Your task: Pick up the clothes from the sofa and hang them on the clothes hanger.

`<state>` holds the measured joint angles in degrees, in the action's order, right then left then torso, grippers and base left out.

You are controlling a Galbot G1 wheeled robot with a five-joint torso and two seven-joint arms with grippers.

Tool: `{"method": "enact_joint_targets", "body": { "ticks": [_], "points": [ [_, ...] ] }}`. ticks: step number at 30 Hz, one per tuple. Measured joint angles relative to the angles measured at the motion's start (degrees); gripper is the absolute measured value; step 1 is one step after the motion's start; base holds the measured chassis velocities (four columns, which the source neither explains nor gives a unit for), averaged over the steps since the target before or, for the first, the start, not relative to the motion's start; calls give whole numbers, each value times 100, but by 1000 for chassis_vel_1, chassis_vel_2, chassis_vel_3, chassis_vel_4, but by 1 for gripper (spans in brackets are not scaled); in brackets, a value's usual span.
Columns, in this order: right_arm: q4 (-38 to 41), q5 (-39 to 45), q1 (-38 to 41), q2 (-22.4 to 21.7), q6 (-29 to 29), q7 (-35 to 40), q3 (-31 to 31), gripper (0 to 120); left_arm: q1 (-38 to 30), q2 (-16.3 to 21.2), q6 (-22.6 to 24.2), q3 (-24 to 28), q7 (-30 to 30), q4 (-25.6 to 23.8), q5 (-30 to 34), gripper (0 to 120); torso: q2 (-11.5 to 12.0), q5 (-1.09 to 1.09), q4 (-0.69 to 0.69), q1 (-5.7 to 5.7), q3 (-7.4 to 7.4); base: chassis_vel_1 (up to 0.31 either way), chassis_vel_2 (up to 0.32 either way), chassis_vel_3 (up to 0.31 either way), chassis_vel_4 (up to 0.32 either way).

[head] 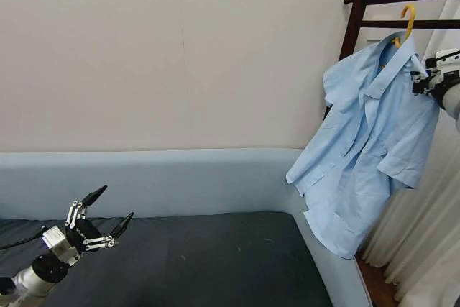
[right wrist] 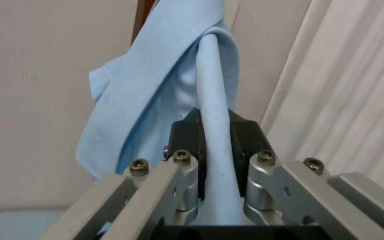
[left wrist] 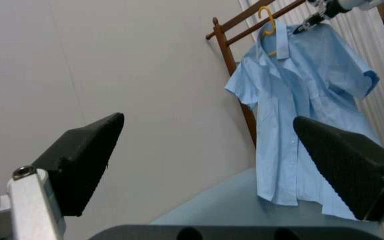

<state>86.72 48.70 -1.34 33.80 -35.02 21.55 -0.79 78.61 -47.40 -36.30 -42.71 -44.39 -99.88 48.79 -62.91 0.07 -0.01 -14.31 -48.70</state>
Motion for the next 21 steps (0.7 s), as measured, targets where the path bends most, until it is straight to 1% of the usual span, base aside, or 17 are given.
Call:
{"method": "enact_joint_targets", "body": {
  "ticks": [2, 3, 6, 10, 14, 19, 21],
  "points": [
    [-368, -282, 330, 249, 179, 33, 276, 8, 11, 3, -3, -5, 0, 3, -5, 100, 0, 0, 3, 0, 0, 0, 0, 0, 0],
    [-368, -282, 330, 249, 179, 33, 276, 8, 11, 3, -3, -5, 0, 3, -5, 100, 0, 0, 3, 0, 0, 0, 0, 0, 0],
    [-822, -585, 729, 564, 294, 99, 534, 8, 27, 12, -37, -29, -3, 49, -7, 100, 0, -3, 2, 0, 0, 0, 0, 0, 0],
    [-1110, -689, 889, 726, 299, 186, 604, 8, 29, 12, -75, -48, -6, 93, -7, 100, 0, -3, 1, 0, 0, 0, 0, 0, 0],
    [-1257, -698, 871, 758, 310, 280, 597, 8, 25, -1, -120, -51, -18, 139, -7, 100, 0, -2, -1, 0, 0, 0, 0, 0, 0],
    [-1403, -470, 784, 724, 317, 363, 522, 8, -6, -13, -135, -33, -30, 168, -7, 100, 0, 0, -2, 0, 1, 0, 0, 0, 0],
    [-1552, -416, 801, 722, 376, 375, 507, 8, -24, -22, -135, -8, -32, 169, -9, 100, 0, -2, 0, 0, 1, 0, 0, 0, 0]
  ]
}}
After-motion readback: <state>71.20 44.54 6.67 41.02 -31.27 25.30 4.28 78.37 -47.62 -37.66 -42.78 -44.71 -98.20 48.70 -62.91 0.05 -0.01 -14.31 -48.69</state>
